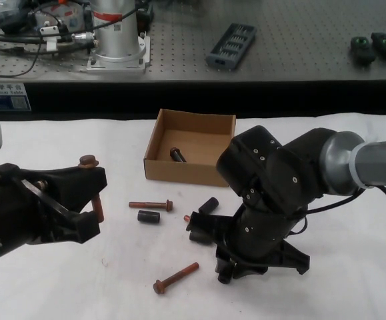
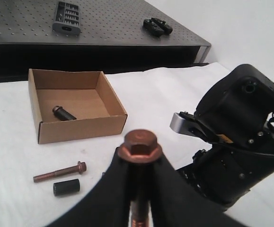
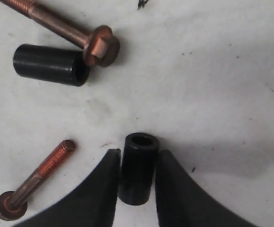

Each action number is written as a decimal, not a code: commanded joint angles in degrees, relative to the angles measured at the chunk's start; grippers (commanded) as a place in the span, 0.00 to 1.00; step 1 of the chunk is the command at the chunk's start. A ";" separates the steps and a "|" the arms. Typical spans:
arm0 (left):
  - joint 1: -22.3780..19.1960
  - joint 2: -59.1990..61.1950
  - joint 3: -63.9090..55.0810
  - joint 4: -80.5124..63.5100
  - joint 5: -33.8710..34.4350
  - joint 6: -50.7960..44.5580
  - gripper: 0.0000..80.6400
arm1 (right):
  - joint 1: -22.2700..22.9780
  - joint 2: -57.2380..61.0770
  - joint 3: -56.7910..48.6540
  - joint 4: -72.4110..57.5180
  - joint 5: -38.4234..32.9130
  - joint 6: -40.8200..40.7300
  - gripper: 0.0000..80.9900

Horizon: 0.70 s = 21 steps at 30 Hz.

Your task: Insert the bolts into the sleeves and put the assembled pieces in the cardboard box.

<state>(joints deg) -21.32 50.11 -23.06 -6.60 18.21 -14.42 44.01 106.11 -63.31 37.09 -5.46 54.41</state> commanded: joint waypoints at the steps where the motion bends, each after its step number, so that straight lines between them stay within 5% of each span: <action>1: -0.01 -1.47 -0.22 -0.73 0.56 -0.01 0.01 | 0.18 0.68 -0.43 -0.92 1.06 1.36 0.17; 7: -0.01 -2.64 -0.22 -0.73 0.56 -0.01 0.01 | 0.18 3.14 -0.43 1.92 -4.39 2.58 0.00; 21: -0.01 -2.64 -0.22 -0.73 0.56 -0.01 0.01 | 0.18 3.45 -0.43 9.13 -2.86 -10.72 0.03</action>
<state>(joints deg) -21.32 48.21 -23.06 -6.59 18.21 -14.42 43.90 107.52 -64.82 41.28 -8.10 45.30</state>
